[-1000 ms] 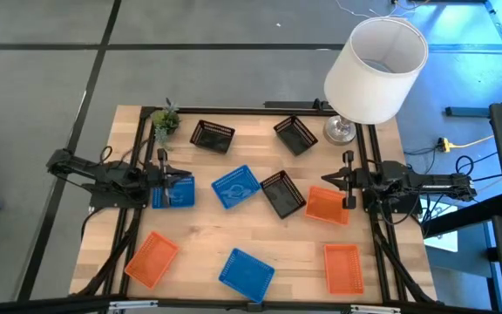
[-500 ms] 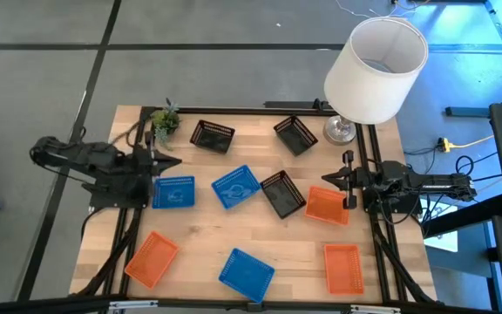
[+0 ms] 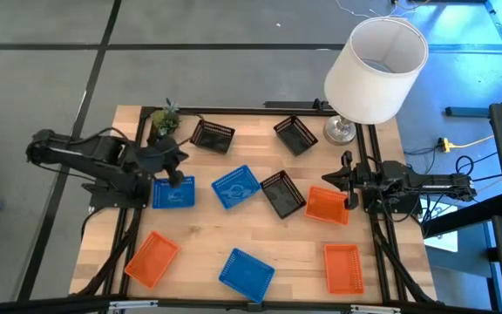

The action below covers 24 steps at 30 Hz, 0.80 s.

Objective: Stack baskets by color
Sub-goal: Stack the bottom black bin on the top left black bin

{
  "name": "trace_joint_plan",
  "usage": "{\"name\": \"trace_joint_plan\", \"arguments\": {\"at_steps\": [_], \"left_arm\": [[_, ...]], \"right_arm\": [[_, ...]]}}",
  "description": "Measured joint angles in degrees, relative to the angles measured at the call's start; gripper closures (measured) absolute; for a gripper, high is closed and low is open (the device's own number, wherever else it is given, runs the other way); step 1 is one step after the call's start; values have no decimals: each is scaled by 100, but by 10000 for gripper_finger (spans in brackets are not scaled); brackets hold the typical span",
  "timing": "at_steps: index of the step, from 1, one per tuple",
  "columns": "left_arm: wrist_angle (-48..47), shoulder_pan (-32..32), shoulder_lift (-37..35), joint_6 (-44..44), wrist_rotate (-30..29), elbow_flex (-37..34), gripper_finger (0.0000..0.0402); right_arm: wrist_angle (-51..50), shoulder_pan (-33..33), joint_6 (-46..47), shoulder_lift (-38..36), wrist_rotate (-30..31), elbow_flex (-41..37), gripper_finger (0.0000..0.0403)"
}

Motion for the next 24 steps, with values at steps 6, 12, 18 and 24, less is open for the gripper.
{"name": "trace_joint_plan", "arguments": {"at_steps": [6, 12, 18, 24], "left_arm": [[39, 64, 270, -11, -236, 1, 401], [135, 171, 342, 43, -405, 4, 401], [137, 175, 349, -298, -144, 2, 400], [181, 400, 344, -1107, 883, 2, 362]], "right_arm": [[-18, 0, -9, -1, -157, 0, 391], [-24, 0, -24, -1, -155, 3, 391], [-67, 0, -31, 2, -156, 3, 391], [-68, 2, -28, 2, -156, 3, 391]]}}
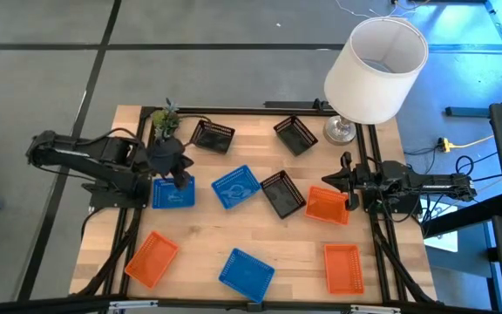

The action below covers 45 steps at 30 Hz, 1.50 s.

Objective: Stack baskets by color
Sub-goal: Stack the bottom black bin on the top left black bin

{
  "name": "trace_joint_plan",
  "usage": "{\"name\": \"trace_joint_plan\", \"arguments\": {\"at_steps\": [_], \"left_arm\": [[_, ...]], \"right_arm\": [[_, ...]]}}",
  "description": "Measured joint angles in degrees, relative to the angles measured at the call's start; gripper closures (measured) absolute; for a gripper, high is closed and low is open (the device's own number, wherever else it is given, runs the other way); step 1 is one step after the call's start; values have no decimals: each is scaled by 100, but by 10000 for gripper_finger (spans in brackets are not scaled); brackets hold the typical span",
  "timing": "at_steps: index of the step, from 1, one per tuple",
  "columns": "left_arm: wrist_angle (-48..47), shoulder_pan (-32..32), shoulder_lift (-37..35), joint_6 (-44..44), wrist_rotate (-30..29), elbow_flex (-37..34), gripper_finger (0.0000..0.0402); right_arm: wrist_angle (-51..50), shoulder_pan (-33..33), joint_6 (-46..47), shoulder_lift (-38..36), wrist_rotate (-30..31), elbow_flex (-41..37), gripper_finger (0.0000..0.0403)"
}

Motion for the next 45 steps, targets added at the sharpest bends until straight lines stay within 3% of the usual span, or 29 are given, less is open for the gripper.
{"name": "trace_joint_plan", "arguments": {"at_steps": [6, 11, 17, 27, 32, 40, 45], "left_arm": [[107, 436, 141, 293, 647, -2, 311], [1036, 801, 454, 1675, 644, -4, 300], [2768, 1132, 1143, 3529, 1472, -4, 302], [4934, 1262, 2626, 3495, 1841, -4, 302], [5851, 1165, 3316, 2646, 2038, -4, 302], [6670, 922, 4276, 2353, 1996, -4, 302], [6734, 865, 4428, 2370, 1831, 0, 302]], "right_arm": [[2, -2, 12, 0, -1, 1, 391], [-203, -2, 325, 10, -4, 157, 391], [-1213, 0, 184, 141, -1, 1019, 391], [-2471, 0, 8, 1366, 201, 2489, 391], [-2551, 0, -160, 2038, 204, 3034, 391], [-2766, 0, -320, 2837, 206, 3484, 391], [-2682, -2, -278, 3135, 103, 3523, 391]]}}
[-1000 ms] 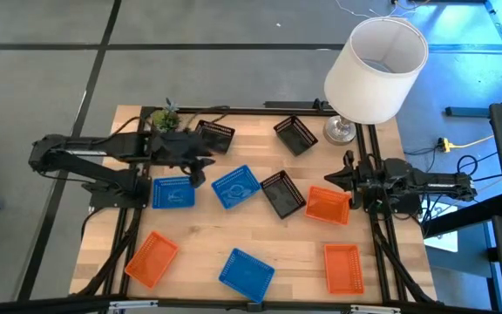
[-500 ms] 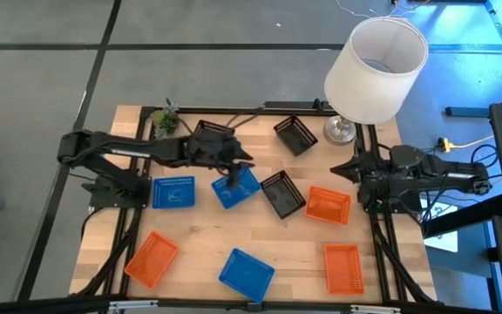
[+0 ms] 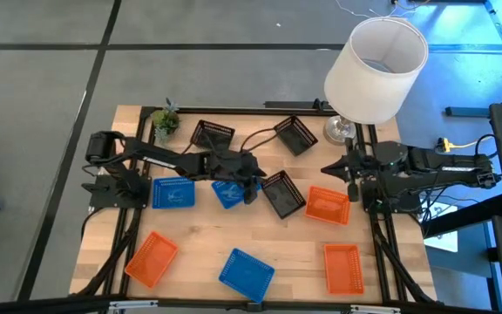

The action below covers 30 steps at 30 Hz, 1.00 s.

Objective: Stack baskets by color
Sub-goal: Stack the bottom black bin on the top left black bin

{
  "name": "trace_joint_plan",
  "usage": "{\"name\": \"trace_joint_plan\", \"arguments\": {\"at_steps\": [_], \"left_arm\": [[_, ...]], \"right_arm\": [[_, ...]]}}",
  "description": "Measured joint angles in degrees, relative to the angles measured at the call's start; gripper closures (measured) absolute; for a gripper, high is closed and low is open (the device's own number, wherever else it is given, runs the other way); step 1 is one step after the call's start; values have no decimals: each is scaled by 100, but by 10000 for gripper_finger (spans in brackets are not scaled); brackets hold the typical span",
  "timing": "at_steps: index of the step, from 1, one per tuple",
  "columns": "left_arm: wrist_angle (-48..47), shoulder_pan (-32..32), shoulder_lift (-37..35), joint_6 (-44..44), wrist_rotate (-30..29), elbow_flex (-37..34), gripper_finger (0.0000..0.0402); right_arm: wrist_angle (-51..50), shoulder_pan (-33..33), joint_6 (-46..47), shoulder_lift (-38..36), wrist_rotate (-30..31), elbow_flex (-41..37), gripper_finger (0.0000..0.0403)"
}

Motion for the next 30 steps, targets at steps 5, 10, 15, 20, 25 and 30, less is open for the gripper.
{"name": "trace_joint_plan", "arguments": {"at_steps": [5, 10, 15, 20, 25, 30], "left_arm": [[1, 58, 5, -18, -456, -2, 302], [-34, 299, 5, -19, -637, 62, 302], [-50, 518, 3, 224, -494, 550, 302], [-220, 667, 3, 819, -203, 1053, 302], [-755, 925, -2, 530, 264, 1472, 302], [-1858, 994, -1, -117, 794, 1709, 302]], "right_arm": [[140, 2, -45, 84, -282, 0, 391], [239, 2, -4, 82, -328, 0, 391], [534, 2, 1051, 78, -368, 0, 391], [783, 2, 1809, 119, -250, 0, 391], [803, 2, 1821, 128, -206, -2, 391], [809, 2, 1816, 130, -202, -2, 391]]}}
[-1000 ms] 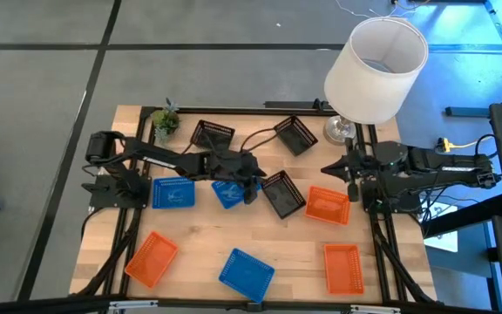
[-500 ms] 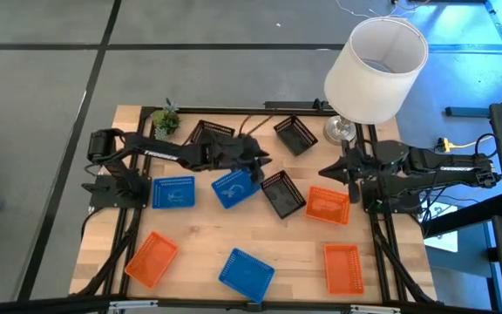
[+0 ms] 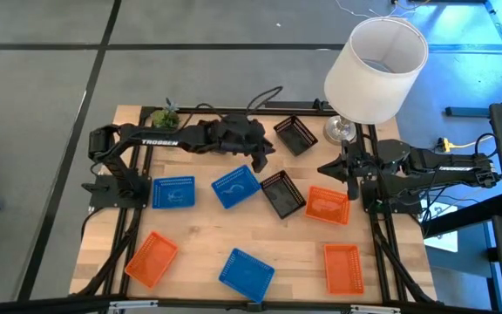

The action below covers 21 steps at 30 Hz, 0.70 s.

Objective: Stack baskets by color
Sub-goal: Stack the bottom black bin on the top left black bin

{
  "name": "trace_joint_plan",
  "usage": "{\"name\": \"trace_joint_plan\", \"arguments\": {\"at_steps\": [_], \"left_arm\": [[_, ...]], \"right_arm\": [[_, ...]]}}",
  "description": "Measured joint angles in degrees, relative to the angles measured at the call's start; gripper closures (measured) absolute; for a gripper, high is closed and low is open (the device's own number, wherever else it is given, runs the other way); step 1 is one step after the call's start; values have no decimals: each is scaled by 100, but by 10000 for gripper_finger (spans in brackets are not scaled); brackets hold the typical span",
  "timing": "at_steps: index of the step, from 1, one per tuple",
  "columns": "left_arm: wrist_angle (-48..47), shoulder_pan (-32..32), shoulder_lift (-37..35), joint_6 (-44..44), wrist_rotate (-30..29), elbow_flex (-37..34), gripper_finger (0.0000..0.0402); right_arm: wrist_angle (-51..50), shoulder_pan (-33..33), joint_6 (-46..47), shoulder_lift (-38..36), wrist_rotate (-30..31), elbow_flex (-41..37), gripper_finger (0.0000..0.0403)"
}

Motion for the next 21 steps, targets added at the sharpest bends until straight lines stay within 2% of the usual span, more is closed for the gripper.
{"name": "trace_joint_plan", "arguments": {"at_steps": [6, 10, 16, 21], "left_arm": [[-33, -314, 342, 24, 36, 0, 302], [-12, -502, 738, 343, -4, 1, 302], [19, -743, 1190, 582, -370, 0, 302], [37, -894, 1414, 793, -1019, 0, 302]], "right_arm": [[0, 0, -8, 0, 16, 0, 391], [-2, -1, -18, 0, 16, 0, 391], [-5, 0, -18, 0, 14, 0, 391], [-11, 0, -17, 0, 14, -2, 391]]}}
